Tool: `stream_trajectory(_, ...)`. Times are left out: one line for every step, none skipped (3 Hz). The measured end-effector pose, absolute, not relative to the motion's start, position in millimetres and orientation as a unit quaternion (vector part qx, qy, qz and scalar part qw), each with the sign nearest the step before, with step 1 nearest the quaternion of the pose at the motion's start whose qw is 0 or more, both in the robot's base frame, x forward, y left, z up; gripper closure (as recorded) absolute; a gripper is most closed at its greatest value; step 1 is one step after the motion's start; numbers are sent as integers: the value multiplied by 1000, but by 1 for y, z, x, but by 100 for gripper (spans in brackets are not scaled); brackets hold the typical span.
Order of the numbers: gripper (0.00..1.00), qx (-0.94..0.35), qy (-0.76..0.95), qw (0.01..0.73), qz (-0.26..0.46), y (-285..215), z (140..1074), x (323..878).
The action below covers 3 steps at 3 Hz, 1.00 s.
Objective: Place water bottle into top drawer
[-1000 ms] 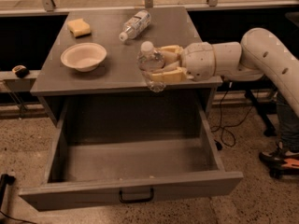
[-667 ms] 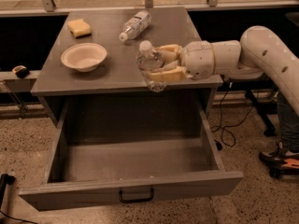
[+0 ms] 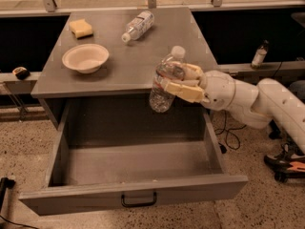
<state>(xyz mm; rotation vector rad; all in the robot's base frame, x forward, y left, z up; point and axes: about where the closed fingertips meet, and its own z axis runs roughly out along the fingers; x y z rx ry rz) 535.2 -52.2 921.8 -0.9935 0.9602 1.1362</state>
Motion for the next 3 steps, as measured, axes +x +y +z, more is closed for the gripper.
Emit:
stream_trajectory(100, -382, 412, 636, 529, -73, 924, 503)
stream_trajectory(100, -378, 417, 637, 527, -80, 920, 497)
stream_trajectory(100, -384, 452, 612, 523, -79, 881, 512)
